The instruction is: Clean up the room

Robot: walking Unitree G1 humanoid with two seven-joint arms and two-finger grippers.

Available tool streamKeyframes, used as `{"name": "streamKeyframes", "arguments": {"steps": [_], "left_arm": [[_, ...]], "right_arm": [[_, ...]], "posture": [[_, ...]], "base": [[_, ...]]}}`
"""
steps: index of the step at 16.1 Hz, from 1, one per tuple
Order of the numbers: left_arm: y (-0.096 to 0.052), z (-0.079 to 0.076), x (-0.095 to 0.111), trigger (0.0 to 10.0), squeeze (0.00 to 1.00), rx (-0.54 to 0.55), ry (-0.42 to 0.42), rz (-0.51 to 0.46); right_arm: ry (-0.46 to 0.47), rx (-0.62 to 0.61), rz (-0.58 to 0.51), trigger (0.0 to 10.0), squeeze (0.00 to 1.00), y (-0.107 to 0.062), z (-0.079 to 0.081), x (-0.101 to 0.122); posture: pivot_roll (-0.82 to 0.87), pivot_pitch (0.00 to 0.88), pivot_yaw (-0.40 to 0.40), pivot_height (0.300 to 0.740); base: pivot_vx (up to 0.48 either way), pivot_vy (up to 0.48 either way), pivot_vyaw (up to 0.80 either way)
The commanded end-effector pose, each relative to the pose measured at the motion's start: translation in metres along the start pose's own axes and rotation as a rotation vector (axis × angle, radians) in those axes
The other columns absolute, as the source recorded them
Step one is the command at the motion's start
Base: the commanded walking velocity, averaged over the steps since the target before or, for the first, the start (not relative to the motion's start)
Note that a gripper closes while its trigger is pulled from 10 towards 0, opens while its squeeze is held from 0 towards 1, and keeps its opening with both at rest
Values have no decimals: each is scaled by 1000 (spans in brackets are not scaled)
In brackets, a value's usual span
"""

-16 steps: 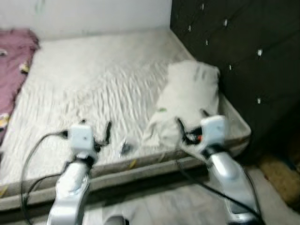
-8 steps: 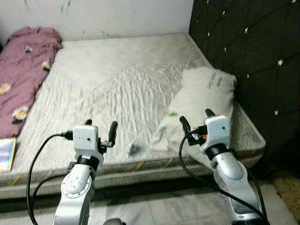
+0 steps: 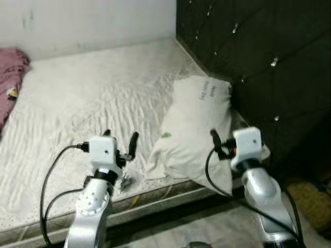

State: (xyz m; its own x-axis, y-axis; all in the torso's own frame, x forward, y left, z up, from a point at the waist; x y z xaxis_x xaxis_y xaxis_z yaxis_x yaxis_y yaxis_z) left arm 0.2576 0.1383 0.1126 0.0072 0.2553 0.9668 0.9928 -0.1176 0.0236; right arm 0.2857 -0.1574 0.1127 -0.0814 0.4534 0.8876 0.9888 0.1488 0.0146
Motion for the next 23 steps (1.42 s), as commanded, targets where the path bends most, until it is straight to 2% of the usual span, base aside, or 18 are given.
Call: {"name": "streamKeyframes", "arguments": {"steps": [1,5,7,9,19,23], "left_arm": [[-2,13,2,10000,0,59,16,-2],[-2,16,1,10000,0,82,5,9],[-2,15,0,10000,0,80,-1,13],[-2,16,0,10000,0,85,-11,13],[1,16,3,10000,0,77,-5,-12],[1,16,3,10000,0,92,3,-21]], "right_arm": [[12,31,-45,10000,0,3,10,12],[5,39,-53,10000,0,2,11,12],[13,41,-54,10000,0,2,11,13],[43,34,-45,10000,0,2,10,11],[32,50,-54,10000,0,4,12,11],[17,54,-55,10000,0,4,13,11]], "posture": [[-75,67,0,740],[-73,69,-2,740],[-73,68,-2,740],[-73,66,-1,740],[-66,54,-10,740],[-64,50,-17,740]], "base": [[0,0,0],[0,0,106],[0,476,741],[0,476,0],[0,475,0],[0,462,662]]}}
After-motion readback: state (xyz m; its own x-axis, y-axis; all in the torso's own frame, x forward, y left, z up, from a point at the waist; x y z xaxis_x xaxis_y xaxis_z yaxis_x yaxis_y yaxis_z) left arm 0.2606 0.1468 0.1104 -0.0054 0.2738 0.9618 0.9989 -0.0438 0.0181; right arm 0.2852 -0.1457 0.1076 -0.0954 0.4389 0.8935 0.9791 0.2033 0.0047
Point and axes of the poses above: a point about 5 cm out from each wrist's last joint towards the gripper, its own y axis pointing out of the wrist towards the gripper, its own x axis along the axis of the wrist's last joint, z = x × y, the point moved 2 cm from there along y, pointing out of the wrist towards the gripper, and after that the axes turned 15 degrees about -y, right-handed, at the moved point
